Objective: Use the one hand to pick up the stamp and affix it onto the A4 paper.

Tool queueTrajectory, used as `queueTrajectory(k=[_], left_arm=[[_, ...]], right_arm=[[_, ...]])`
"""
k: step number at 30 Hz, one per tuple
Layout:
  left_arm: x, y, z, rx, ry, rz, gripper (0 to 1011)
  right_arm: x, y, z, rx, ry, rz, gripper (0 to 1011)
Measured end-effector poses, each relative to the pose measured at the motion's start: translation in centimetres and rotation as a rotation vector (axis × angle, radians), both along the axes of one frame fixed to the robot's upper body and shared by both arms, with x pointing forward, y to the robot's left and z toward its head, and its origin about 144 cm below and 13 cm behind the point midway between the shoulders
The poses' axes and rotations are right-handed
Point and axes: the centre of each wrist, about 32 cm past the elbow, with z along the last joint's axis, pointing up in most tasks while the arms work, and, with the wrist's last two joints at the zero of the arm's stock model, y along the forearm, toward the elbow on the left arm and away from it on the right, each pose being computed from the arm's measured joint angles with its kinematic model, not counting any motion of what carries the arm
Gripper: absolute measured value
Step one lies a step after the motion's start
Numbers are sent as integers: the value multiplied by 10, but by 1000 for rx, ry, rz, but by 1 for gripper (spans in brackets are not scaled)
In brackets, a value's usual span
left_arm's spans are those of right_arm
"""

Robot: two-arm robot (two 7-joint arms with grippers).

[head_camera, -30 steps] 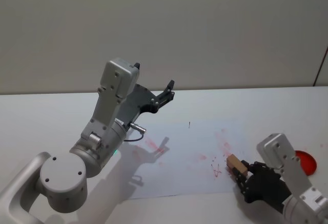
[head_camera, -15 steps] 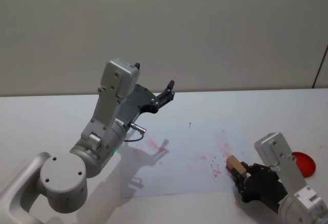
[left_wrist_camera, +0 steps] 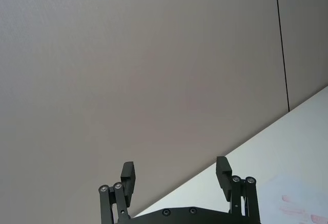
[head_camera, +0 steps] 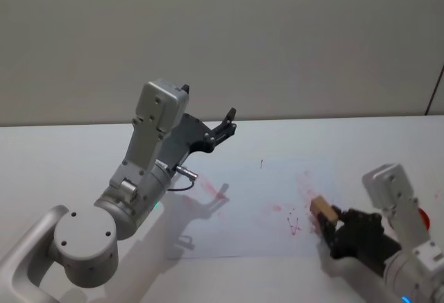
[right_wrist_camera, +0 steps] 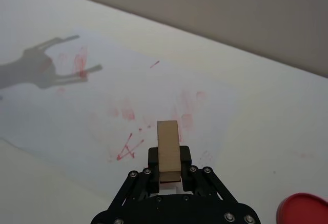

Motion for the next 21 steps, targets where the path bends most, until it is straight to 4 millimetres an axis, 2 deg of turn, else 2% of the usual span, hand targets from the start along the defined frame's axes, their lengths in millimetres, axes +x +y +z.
queueTrajectory(k=[5,9,15,21], left_arm=[[0,0,0,0,0,0,1001],[0,0,0,0,0,0,1001],[0,0,0,0,0,0,1001],[0,0,0,0,0,0,1001]], right_arm=[[1,-7,18,58,-48,-21,216],[1,-20,34,107,-89,-59,216],[-2,-42,46,130,-119,-123,216],[-7,-65,47,103,-122,-183,216]])
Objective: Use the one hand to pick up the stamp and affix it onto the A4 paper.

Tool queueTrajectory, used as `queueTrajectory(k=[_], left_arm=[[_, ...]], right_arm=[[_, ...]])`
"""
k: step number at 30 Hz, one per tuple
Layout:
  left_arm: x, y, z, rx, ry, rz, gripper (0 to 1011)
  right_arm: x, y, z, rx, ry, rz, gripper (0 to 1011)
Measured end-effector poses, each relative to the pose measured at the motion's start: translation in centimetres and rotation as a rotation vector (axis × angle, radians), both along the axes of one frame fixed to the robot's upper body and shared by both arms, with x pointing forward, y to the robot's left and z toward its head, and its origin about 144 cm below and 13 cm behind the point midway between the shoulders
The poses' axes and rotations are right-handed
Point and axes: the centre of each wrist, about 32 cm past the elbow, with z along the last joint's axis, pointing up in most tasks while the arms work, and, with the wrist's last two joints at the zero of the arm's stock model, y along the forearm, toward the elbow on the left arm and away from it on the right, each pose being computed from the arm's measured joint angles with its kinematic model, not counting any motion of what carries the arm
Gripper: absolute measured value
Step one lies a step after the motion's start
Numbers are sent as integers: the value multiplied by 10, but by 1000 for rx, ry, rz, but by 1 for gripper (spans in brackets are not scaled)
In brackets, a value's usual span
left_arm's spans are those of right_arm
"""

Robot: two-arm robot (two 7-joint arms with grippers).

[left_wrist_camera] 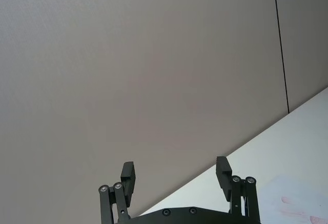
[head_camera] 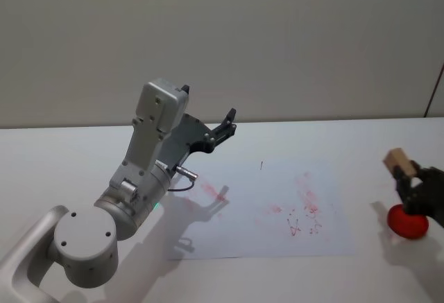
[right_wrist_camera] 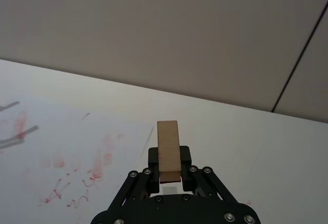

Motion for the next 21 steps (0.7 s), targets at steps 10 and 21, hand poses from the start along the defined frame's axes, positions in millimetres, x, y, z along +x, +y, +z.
queueTrajectory(k=[10,21], left_arm=[[0,0,0,0,0,0,1001],[0,0,0,0,0,0,1001]], right_arm=[[-6,-29,-13,-81,32,-71,216],[-5,-42,-22,-142,54,-76,216]])
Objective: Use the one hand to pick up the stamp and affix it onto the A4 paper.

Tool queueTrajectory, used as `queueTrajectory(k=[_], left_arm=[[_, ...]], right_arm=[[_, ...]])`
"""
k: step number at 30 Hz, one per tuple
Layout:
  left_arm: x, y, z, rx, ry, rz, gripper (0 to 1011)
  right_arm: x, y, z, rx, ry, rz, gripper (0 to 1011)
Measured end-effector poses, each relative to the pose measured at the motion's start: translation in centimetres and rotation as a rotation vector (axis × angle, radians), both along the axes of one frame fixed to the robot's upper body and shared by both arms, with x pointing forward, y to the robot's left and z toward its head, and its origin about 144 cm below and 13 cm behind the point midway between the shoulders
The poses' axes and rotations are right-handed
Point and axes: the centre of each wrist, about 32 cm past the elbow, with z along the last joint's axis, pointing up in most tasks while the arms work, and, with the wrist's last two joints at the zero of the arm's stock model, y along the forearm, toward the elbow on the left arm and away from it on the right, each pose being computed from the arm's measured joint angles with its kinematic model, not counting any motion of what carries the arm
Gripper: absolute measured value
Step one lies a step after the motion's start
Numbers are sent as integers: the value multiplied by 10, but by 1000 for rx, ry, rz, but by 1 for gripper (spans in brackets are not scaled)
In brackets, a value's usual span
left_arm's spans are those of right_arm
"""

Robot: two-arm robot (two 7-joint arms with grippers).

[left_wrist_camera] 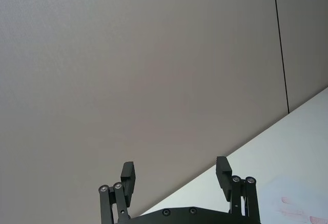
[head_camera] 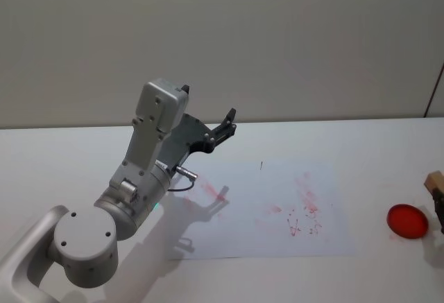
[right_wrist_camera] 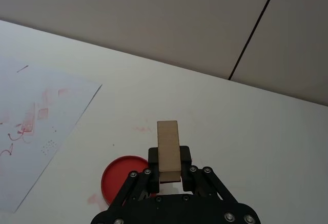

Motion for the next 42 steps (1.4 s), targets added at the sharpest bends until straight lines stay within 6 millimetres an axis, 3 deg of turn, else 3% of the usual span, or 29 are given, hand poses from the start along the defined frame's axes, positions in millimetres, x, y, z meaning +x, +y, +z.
queueTrajectory(k=[26,29,42], left_arm=[[0,0,0,0,0,0,1001],[0,0,0,0,0,0,1001],[0,0,0,0,0,0,1001]], right_arm=[[5,7,-12,-19,79,72,216],[5,7,-13,-18,83,72,250],[4,9,-15,-16,94,74,703]])
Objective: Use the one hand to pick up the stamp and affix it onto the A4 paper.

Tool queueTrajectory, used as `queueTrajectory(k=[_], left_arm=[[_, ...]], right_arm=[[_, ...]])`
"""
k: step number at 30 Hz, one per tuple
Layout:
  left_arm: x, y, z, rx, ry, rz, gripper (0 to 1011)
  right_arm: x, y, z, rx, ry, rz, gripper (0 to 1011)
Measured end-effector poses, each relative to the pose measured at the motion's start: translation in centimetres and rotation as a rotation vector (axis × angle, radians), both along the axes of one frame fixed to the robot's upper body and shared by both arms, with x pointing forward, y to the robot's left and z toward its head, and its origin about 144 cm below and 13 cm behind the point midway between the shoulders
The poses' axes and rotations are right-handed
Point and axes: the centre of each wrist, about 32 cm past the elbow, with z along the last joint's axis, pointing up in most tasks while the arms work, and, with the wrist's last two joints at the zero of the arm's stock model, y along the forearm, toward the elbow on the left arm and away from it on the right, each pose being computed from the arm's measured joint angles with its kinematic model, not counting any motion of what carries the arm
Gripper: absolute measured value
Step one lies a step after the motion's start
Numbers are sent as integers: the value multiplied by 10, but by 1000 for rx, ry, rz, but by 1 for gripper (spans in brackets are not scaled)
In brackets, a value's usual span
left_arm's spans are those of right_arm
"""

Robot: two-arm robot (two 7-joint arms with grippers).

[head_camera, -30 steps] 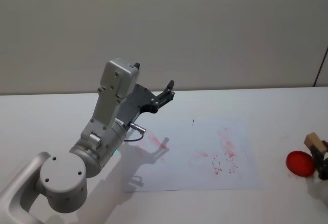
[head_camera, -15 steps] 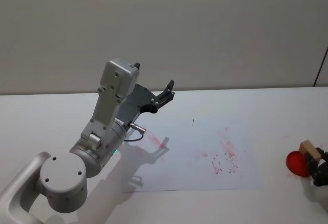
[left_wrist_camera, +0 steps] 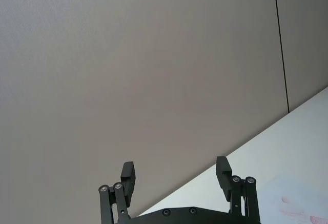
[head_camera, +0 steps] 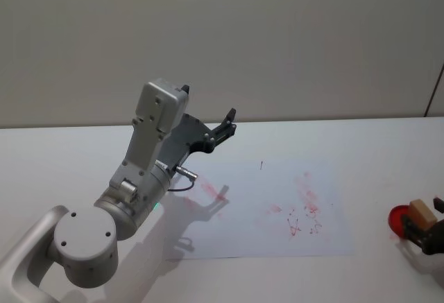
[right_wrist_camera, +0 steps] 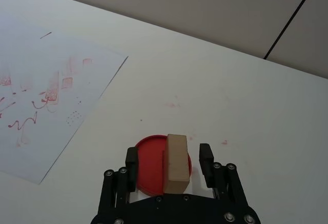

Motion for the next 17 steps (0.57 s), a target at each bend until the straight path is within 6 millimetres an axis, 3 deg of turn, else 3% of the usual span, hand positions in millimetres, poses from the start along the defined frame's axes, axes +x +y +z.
queueTrajectory(k=[11,17], left_arm=[[0,0,0,0,0,0,1001],[0,0,0,0,0,0,1001]], right_arm=[[0,0,-1,0,4,1,996],[0,1,-1,0,5,1,1001]])
